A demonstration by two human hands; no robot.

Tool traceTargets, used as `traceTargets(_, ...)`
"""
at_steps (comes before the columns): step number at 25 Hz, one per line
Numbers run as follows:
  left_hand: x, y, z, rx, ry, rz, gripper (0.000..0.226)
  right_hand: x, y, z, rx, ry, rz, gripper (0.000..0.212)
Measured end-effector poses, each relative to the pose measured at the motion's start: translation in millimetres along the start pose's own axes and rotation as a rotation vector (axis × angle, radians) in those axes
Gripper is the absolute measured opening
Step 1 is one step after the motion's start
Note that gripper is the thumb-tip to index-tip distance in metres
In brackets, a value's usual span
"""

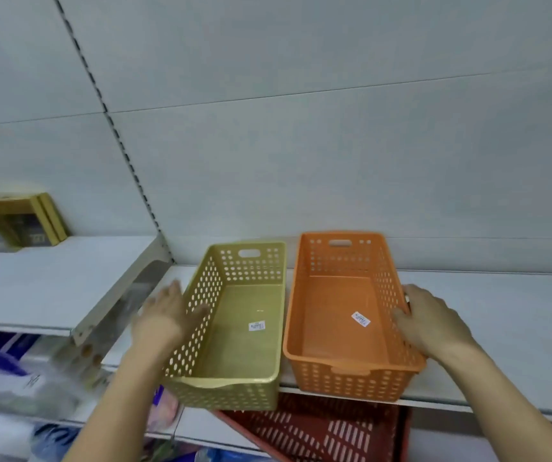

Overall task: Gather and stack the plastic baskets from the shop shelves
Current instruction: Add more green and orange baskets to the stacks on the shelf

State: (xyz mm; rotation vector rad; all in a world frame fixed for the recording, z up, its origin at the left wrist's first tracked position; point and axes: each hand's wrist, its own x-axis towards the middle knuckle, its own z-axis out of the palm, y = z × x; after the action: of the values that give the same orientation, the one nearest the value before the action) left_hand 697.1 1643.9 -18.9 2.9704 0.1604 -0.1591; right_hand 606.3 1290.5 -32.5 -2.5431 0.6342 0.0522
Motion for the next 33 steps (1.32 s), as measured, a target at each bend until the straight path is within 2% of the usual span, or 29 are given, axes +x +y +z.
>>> traceTargets(1,5.7,-10.7,2.0,-0.071,-0.144,-0.056,0.053,-1.3,1.1,4.0,0.041,-0.01,0.019,0.03)
traceTargets(2,1.4,-13.2,3.0,-0.177,-0.209,-0.051,0.037,-2.1,2.7,7.3,0.09,-0.007,0.031,0.025)
traceTargets(3,-4.5,-11.5,5.3,-0.289,-0.178,0.008,0.021,-3.1,4.5,8.1,0.135,0.011,0.042,0.024)
traceTargets(4,-10.6,-7.5,9.8,-0.42,-0.114,0.067,0.019,-3.9,8.2,7.4,0.169,0.036,0.049,0.025)
traceTargets(5,-19.0,0.1,11.4,-0.571,-0.082,0.113,0.031,-6.1,12.6,4.2,0.2,0.059,0.056,0.027)
traceTargets(7,-32.4,16.9,15.8,-0.713,-0.001,0.194,0.042,-11.5,27.8,-4.7,0.242,0.119,0.062,0.031)
traceTargets(10,-49.4,51.4,27.2,-0.853,0.079,0.232,0.044,-34.7,64.4,-26.9,0.282,0.279,0.053,0.035)
traceTargets(13,-83.0,99.8,37.8,-0.917,0.142,0.266,0.045,-66.9,113.3,-49.8,0.347,0.467,0.033,0.036)
traceTargets(18,-176.5,207.7,65.7,-1.012,0.116,0.358,0.038,-133.6,234.9,-98.3,0.385,0.704,0.102,0.035)
traceTargets(22,-274.3,304.9,100.9,-1.062,0.056,0.477,0.033,-202.7,356.2,-149.0,0.382,0.776,0.153,0.03)
traceTargets(26,-363.8,400.6,140.5,-1.072,-0.047,0.592,0.035,-277.1,472.4,-194.6,0.352,0.88,0.314,0.034)
traceTargets(30,-433.2,481.8,163.6,-1.048,-0.187,0.693,0.04,-333.0,559.9,-232.7,0.364,0.925,0.447,0.036)
traceTargets(33,-467.4,538.3,171.6,-1.041,-0.266,0.766,0.042,-360.7,612.9,-254.3,0.399,0.977,0.472,0.039)
